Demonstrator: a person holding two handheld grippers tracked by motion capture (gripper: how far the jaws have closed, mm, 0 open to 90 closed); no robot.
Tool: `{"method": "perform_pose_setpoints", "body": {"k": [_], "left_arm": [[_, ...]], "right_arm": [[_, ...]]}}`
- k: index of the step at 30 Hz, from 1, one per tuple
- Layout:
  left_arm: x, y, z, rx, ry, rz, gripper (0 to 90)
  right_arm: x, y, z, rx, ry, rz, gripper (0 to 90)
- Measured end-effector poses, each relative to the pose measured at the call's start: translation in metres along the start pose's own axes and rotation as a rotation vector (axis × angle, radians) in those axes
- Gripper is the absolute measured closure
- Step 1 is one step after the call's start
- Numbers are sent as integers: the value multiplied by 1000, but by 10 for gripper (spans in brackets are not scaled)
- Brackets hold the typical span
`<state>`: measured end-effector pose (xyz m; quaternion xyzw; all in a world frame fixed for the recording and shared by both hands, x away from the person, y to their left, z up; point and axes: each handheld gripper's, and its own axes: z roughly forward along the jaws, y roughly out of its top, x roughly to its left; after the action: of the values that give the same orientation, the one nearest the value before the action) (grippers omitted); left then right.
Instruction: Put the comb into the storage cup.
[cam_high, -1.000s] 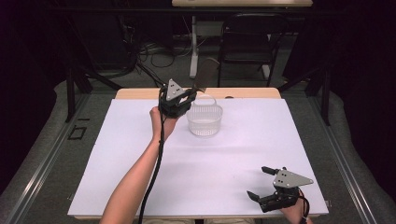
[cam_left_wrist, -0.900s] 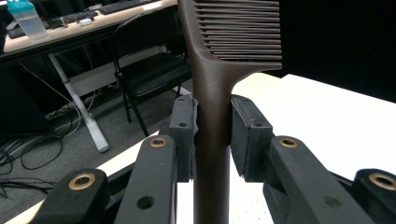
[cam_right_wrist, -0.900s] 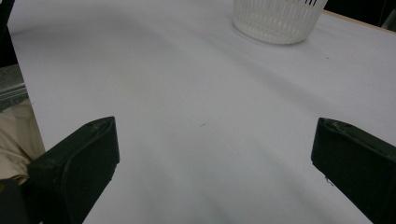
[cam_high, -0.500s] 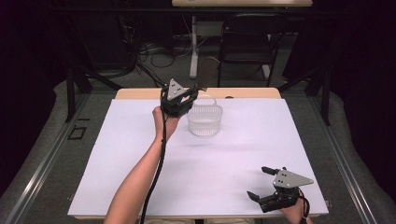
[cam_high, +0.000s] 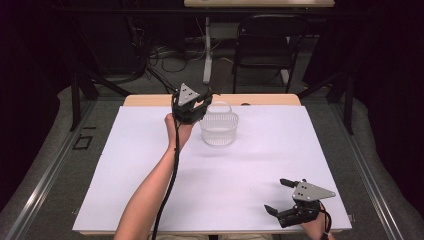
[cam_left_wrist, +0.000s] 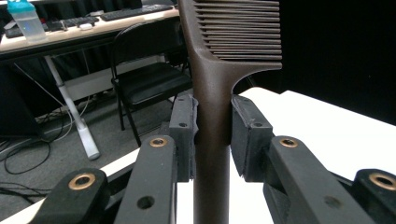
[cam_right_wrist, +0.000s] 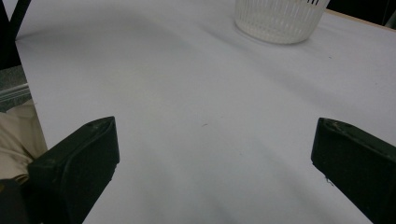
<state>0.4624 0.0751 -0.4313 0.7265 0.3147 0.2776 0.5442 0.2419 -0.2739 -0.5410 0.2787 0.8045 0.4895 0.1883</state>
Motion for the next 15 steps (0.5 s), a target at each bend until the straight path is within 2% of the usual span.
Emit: {"method": "perform_pose_setpoints", "body": {"k": [8,15], "left_arm": [[-3,-2,7,-12,2,-7,721],[-3,-7,12,-20,3,-32,721]], "right_arm": [[0,0,-1,-2,-2,0,8],[0,0,-1,-3,1,4,8]]}}
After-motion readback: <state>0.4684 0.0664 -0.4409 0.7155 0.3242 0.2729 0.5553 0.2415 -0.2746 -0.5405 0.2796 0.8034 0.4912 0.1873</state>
